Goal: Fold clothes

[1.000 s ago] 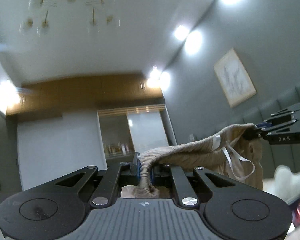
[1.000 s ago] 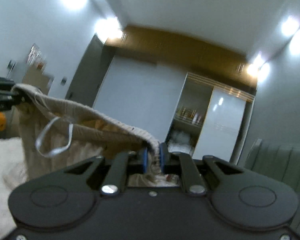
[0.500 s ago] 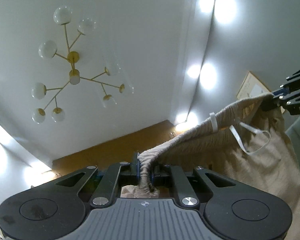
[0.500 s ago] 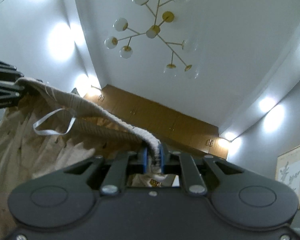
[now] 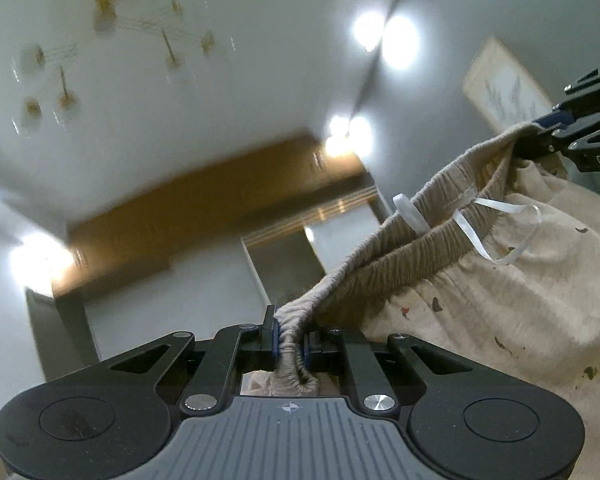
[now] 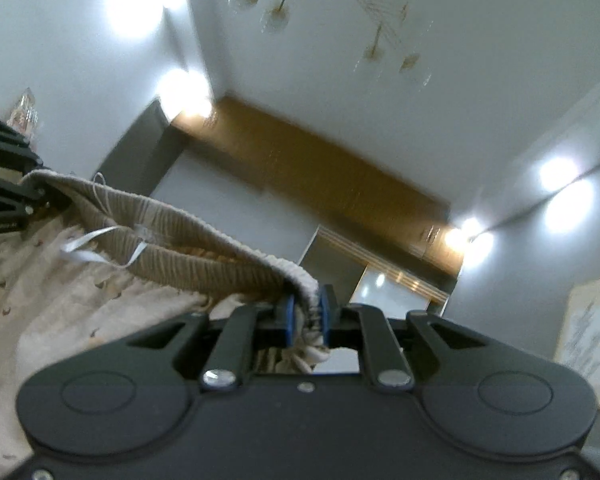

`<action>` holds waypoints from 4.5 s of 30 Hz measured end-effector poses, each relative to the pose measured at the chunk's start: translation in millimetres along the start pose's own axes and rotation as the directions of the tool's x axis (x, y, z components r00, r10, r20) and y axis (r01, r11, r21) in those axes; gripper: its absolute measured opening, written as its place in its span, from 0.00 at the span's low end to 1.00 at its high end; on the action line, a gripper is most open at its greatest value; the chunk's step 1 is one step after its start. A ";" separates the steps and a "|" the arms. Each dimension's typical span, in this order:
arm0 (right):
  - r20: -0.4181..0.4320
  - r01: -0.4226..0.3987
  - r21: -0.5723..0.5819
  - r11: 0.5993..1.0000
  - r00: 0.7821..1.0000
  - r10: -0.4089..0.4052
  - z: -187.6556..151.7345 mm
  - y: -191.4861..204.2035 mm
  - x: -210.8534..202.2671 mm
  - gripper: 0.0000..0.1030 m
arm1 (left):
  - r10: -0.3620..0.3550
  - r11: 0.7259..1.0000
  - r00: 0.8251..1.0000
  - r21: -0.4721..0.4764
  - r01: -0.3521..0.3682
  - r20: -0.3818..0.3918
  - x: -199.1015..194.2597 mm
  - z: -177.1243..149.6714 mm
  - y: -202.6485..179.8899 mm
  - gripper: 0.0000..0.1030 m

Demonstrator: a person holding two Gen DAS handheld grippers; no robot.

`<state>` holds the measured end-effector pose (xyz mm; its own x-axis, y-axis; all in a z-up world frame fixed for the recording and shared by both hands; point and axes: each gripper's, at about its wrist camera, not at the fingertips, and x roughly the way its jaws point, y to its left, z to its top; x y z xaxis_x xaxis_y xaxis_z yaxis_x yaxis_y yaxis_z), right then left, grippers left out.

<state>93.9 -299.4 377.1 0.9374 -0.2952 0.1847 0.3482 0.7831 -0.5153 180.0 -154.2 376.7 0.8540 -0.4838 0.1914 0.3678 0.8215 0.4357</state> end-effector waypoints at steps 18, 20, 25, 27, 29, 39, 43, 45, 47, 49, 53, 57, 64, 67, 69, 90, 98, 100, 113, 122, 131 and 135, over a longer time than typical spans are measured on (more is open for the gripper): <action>-0.615 -0.246 -0.079 0.966 0.774 0.147 -400.0 250.9 338.6 0.12 | -0.228 0.969 0.790 -0.053 0.242 -0.569 303.3 -417.7 -155.8 0.17; -0.674 -0.261 -0.070 0.963 0.724 0.147 -439.1 271.3 362.1 0.23 | -0.227 0.967 0.751 -0.051 0.250 -0.620 319.7 -452.6 -164.5 0.49; -0.795 -0.285 -0.066 0.956 0.594 0.122 -524.0 308.4 363.7 0.42 | -0.282 0.956 0.601 -0.168 0.241 -0.748 279.4 -546.4 -165.6 0.63; -0.779 -0.256 -0.017 0.967 0.609 0.148 -526.8 299.5 347.1 0.45 | -0.294 0.955 0.609 -0.193 0.227 -0.736 248.5 -548.1 -146.1 0.65; -0.765 -0.202 0.091 0.975 0.613 0.198 -525.7 277.8 318.4 0.46 | -0.306 0.952 0.623 -0.235 0.195 -0.720 210.0 -536.2 -124.8 0.69; -0.677 -0.127 0.526 0.841 0.537 0.504 -478.4 191.3 131.3 0.47 | -0.416 0.844 0.667 -0.535 0.030 -0.618 -4.0 -467.8 -54.8 0.79; -0.697 -0.140 0.491 0.860 0.530 0.484 -464.0 197.5 49.4 0.48 | -0.476 0.746 0.652 -0.663 -0.056 -0.590 -63.5 -483.3 -48.8 0.79; -0.709 -0.115 0.500 0.858 0.516 0.482 -464.9 194.1 20.1 0.48 | -0.493 0.708 0.666 -0.703 -0.066 -0.559 -85.3 -487.3 -52.1 0.79; -0.703 -0.053 0.563 0.825 0.493 0.512 -468.7 187.0 -20.3 0.48 | -0.519 0.650 0.689 -0.757 -0.065 -0.506 -102.4 -504.8 -54.9 0.79; -0.702 -0.010 0.594 0.805 0.483 0.524 -471.0 180.0 -43.6 0.48 | -0.555 0.610 0.670 -0.789 -0.073 -0.492 -108.7 -515.4 -57.4 0.74; -0.702 0.063 0.617 0.784 0.494 0.513 -475.4 164.9 -62.9 0.48 | -0.614 0.599 0.625 -0.800 -0.029 -0.482 -107.0 -518.3 -61.2 0.74; -0.735 0.106 0.593 0.798 0.476 0.483 -487.9 156.1 -58.2 0.45 | -0.622 0.639 0.589 -0.769 0.002 -0.516 -106.6 -516.1 -75.5 0.74; -0.709 0.051 0.643 0.764 0.416 0.569 -504.2 159.0 -45.9 0.00 | -0.628 0.693 0.534 -0.719 0.052 -0.567 -105.4 -514.1 -98.7 0.74; -0.735 0.105 0.606 0.789 0.452 0.505 -506.0 136.8 -50.3 0.00 | -0.615 0.698 0.539 -0.716 0.031 -0.576 -106.2 -516.1 -99.2 0.74; -0.767 0.177 0.565 0.806 0.473 0.433 -508.9 112.9 -55.1 0.01 | -0.604 0.706 0.543 -0.708 0.026 -0.583 -107.2 -515.9 -98.5 0.74; -0.685 0.113 0.591 0.799 0.593 0.423 -546.1 158.6 191.0 0.34 | -0.534 0.765 0.544 -0.643 -0.014 -0.647 -71.6 -531.5 -110.0 0.75; -0.758 0.009 0.517 0.856 0.470 0.453 -576.5 187.5 241.8 0.01 | -0.548 0.773 0.513 -0.634 0.010 -0.660 -58.7 -543.3 -116.7 0.75; -0.741 -0.010 0.512 0.859 0.500 0.448 -570.3 174.2 245.4 0.01 | -0.554 0.767 0.515 -0.642 0.011 -0.653 -58.2 -542.7 -116.6 0.75; -0.789 0.223 0.479 0.849 0.533 0.305 -545.1 112.5 155.2 0.37 | -0.584 0.716 0.518 -0.697 -0.035 -0.625 -58.0 -547.8 -101.7 0.75; -0.586 0.018 0.731 0.682 0.529 0.614 -454.8 203.3 -58.1 0.47 | -0.699 0.509 0.545 -0.858 -0.076 -0.463 -84.3 -546.2 -59.8 0.74; -0.365 -0.333 0.786 0.522 0.431 0.825 -333.8 315.2 -178.3 0.44 | -0.678 0.670 0.492 -0.735 0.107 -0.546 -175.2 -501.1 -48.1 0.44; -0.362 -0.469 0.731 0.497 0.350 0.864 -305.2 365.4 -195.7 0.44 | -0.726 0.653 0.426 -0.735 0.181 -0.540 -207.3 -495.6 -61.4 0.44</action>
<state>35.3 -122.6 -102.7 0.6262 0.3745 -0.6838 -0.2610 0.9272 0.2689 162.8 45.2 -125.6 0.2957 -0.6396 -0.7096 0.6658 0.6707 -0.3271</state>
